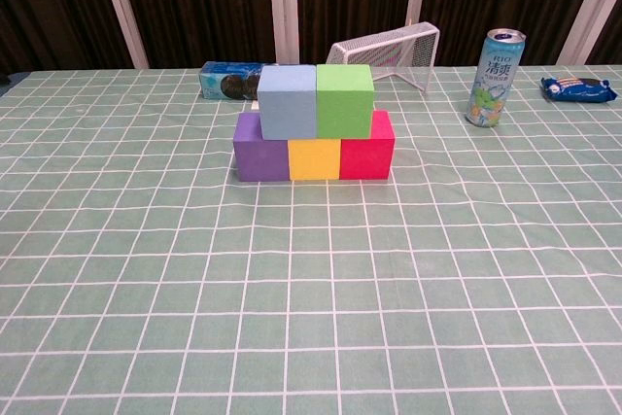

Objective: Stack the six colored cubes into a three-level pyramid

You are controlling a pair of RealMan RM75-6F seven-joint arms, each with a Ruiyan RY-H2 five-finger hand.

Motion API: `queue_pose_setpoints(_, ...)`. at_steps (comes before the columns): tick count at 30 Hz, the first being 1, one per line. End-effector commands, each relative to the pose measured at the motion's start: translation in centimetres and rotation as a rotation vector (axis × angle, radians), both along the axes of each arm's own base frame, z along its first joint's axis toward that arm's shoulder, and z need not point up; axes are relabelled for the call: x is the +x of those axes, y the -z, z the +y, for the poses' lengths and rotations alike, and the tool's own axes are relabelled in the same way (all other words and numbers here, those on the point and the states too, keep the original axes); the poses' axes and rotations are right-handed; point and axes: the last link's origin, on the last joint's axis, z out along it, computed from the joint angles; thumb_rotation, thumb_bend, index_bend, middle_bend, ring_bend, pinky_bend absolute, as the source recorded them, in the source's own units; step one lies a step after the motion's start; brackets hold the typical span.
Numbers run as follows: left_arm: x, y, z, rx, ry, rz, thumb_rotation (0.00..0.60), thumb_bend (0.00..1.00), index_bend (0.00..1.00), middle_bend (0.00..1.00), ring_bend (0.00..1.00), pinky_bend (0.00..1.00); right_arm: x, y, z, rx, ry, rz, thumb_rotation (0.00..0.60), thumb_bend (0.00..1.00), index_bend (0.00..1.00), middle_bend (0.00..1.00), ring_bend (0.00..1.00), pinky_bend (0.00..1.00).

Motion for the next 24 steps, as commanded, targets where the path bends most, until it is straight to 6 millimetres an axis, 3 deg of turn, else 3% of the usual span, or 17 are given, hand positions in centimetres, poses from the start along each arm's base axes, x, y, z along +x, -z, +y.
queue_pose_setpoints(1,0.0,0.0,0.0,0.001,0.0,-0.003,0.6,0.15,0.0,0.0,0.0,0.07,0.2,0.1,-0.1,-0.005,-0.012,-0.006,0.6,0.31,0.11,0.4,0.29,0.0)
queue_pose_setpoints(16,0.0,-0.3,0.0,-0.002,-0.002,-0.021,0.6,0.15,0.0,0.0,0.0,0.07,3.2,-0.8,0.1,-0.088,-0.053,-0.133,0.6,0.31,0.14,0.41,0.3,0.0)
queue_pose_setpoints(24,-0.1,-0.7,0.3,0.007,-0.009,-0.039,0.6,0.15,0.0,0.0,0.0,0.07,7.7,-3.2,-0.7,-0.138,-0.064,-0.18,0.6,0.31,0.16,0.41,0.3,0.0)
